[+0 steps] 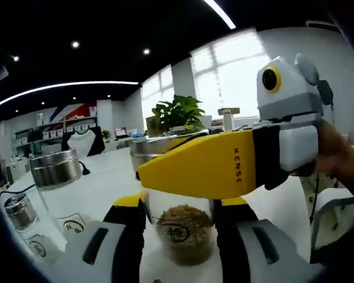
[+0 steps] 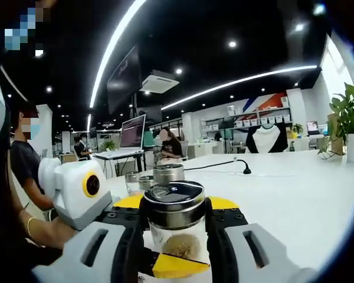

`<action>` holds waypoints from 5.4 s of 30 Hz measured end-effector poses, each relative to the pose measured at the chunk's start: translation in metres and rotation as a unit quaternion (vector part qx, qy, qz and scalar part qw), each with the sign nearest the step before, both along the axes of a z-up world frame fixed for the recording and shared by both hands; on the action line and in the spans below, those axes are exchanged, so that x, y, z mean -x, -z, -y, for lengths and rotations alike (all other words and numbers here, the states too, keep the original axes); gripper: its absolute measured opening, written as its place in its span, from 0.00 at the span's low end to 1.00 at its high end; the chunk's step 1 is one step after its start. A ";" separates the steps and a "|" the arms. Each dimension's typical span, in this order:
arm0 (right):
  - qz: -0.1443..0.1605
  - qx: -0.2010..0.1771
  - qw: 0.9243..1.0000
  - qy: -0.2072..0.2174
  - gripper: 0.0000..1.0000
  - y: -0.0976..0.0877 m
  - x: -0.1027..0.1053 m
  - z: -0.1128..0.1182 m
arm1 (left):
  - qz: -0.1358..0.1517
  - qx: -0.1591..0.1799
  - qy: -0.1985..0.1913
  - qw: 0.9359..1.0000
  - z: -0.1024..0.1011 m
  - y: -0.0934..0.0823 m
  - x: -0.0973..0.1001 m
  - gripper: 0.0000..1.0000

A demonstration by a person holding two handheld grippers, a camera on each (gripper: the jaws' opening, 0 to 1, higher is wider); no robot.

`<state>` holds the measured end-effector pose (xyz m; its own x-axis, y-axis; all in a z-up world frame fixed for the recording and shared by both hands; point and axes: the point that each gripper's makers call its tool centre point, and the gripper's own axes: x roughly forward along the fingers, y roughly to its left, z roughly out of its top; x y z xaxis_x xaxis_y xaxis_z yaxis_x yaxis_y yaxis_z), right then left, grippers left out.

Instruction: Rotate the seasoning bottle until the label or dispensing opening points toward the visible target arrow and the bottle remains upright within the marked orientation range

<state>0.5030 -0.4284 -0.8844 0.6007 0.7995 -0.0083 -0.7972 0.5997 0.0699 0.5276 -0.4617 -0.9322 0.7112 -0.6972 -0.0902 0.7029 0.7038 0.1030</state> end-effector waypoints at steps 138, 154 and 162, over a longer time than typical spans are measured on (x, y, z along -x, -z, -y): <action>0.021 0.003 0.998 0.056 0.35 0.001 -0.065 -0.007 | 0.026 0.016 -0.193 0.981 -0.222 -0.048 0.024 0.66; 0.031 0.025 0.999 0.033 0.36 0.005 -0.064 -0.008 | 0.005 0.028 -0.196 0.980 -0.234 -0.035 0.025 0.69; 0.029 0.023 0.999 0.024 0.36 0.005 -0.063 -0.009 | 0.007 0.014 -0.189 0.982 -0.235 -0.034 0.030 0.72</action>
<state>0.5659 -0.4195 -0.8890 0.6395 0.7688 -0.0083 -0.7688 0.6395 -0.0036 0.4973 -0.2268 -0.8987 0.9209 -0.3846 -0.0634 0.3891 0.9170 0.0882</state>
